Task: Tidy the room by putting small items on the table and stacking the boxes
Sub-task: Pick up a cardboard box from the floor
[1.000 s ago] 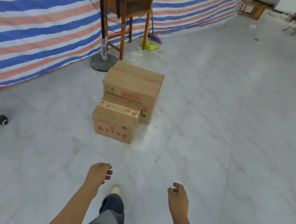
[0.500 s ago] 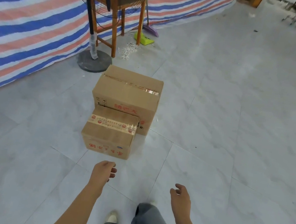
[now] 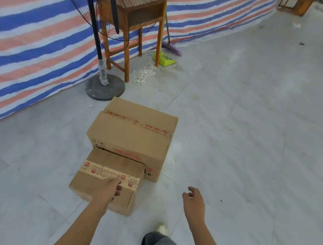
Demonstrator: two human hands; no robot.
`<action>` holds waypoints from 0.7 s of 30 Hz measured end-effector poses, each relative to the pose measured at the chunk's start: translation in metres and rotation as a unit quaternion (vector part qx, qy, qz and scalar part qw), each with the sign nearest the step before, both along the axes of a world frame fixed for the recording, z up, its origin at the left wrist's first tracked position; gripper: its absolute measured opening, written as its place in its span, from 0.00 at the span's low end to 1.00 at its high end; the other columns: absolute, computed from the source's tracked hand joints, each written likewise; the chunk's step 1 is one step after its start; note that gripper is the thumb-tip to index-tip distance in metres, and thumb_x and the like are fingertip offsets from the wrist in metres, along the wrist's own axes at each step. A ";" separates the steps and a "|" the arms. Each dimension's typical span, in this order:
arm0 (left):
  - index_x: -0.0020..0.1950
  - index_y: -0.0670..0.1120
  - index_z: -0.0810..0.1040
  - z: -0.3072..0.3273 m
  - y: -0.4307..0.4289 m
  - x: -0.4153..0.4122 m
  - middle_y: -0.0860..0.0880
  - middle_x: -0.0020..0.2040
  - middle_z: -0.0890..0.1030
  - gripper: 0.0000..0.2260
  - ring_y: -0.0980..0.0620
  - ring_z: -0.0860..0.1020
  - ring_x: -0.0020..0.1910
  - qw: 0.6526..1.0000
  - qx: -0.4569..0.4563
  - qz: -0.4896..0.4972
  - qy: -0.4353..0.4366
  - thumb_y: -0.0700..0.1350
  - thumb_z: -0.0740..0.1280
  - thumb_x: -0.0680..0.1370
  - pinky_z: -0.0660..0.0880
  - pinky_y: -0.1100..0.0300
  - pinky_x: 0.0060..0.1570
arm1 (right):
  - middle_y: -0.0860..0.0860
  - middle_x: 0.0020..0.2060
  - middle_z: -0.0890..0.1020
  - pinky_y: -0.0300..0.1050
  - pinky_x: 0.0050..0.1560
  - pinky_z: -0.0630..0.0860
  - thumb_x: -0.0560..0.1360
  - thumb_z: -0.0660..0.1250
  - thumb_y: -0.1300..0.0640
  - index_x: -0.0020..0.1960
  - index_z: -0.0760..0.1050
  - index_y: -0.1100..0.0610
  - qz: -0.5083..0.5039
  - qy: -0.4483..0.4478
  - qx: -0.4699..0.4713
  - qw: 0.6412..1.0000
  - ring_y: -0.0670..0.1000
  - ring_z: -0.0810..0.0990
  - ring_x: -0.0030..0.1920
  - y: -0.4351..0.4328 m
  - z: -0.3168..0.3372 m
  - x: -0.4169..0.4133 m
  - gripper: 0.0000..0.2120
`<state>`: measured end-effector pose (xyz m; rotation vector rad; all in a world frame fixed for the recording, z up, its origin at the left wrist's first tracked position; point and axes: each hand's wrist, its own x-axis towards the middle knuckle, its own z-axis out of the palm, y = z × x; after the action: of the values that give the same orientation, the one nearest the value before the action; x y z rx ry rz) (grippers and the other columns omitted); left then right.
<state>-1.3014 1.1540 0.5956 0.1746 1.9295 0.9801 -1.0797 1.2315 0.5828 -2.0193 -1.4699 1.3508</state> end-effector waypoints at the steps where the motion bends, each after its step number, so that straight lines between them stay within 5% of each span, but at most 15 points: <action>1: 0.45 0.42 0.75 0.000 0.019 0.005 0.46 0.39 0.78 0.07 0.51 0.75 0.37 1.000 -0.005 -0.008 0.001 0.42 0.60 0.79 0.69 0.60 0.38 | 0.55 0.62 0.73 0.42 0.48 0.70 0.79 0.59 0.58 0.68 0.67 0.57 0.003 -0.001 0.004 1.000 0.52 0.75 0.52 0.018 0.003 0.004 0.18; 7: 0.46 0.41 0.77 -0.005 0.095 0.034 0.44 0.42 0.79 0.08 0.51 0.76 0.38 0.997 -0.011 -0.072 -0.002 0.42 0.60 0.80 0.70 0.62 0.38 | 0.56 0.62 0.73 0.42 0.46 0.69 0.78 0.58 0.58 0.67 0.67 0.58 0.004 -0.021 -0.033 0.999 0.51 0.73 0.48 0.099 -0.008 0.017 0.18; 11: 0.41 0.39 0.75 -0.019 0.109 0.019 0.44 0.36 0.76 0.09 0.51 0.73 0.34 0.998 -0.053 -0.022 -0.022 0.39 0.59 0.80 0.68 0.62 0.34 | 0.56 0.62 0.74 0.41 0.46 0.68 0.78 0.59 0.58 0.67 0.67 0.57 0.024 -0.030 -0.068 0.997 0.51 0.74 0.48 0.129 -0.023 0.004 0.18; 16: 0.45 0.40 0.74 -0.044 0.128 -0.027 0.43 0.37 0.76 0.06 0.49 0.73 0.35 0.993 -0.104 0.047 -0.027 0.39 0.60 0.79 0.68 0.58 0.38 | 0.56 0.64 0.73 0.40 0.48 0.67 0.78 0.58 0.58 0.68 0.66 0.57 0.058 -0.062 -0.112 0.990 0.50 0.72 0.50 0.166 -0.039 -0.024 0.18; 21: 0.38 0.42 0.73 -0.067 0.189 -0.083 0.43 0.38 0.77 0.11 0.46 0.74 0.39 0.991 -0.123 0.036 -0.033 0.39 0.59 0.80 0.68 0.55 0.45 | 0.56 0.64 0.73 0.42 0.50 0.68 0.79 0.58 0.57 0.68 0.66 0.57 0.076 -0.101 -0.139 0.982 0.50 0.72 0.50 0.223 -0.056 -0.059 0.19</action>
<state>-1.3844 1.3434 0.5284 -0.0689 1.9878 0.7742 -1.1390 1.4549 0.5266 -2.3166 -1.6279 1.5244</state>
